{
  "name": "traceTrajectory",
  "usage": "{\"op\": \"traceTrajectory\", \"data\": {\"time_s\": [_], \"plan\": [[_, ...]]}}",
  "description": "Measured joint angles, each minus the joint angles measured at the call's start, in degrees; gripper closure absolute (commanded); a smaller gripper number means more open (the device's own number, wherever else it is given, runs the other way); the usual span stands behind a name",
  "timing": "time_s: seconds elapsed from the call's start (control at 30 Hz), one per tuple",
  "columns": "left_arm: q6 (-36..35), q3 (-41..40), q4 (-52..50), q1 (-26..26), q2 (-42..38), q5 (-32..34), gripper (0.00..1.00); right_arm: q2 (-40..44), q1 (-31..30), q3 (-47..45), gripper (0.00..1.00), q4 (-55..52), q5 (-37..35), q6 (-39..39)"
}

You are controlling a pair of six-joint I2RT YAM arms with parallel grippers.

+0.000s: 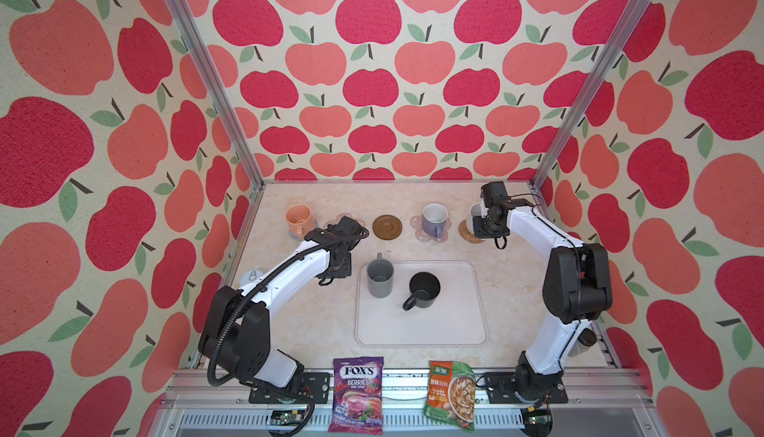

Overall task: Place cups on coasters
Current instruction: Place the cup on the coaster.

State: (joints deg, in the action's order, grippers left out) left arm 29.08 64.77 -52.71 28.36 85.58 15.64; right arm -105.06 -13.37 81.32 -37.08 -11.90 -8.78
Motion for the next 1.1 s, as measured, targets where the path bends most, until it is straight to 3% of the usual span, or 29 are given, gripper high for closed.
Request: {"op": "traceTrajectory", "data": {"time_s": [1.1], "plan": [[1.1, -1.1, -1.3, 0.0, -1.6, 0.3, 0.64, -2.5, 0.0, 1.2, 1.0, -0.7, 1.1, 0.0]]}}
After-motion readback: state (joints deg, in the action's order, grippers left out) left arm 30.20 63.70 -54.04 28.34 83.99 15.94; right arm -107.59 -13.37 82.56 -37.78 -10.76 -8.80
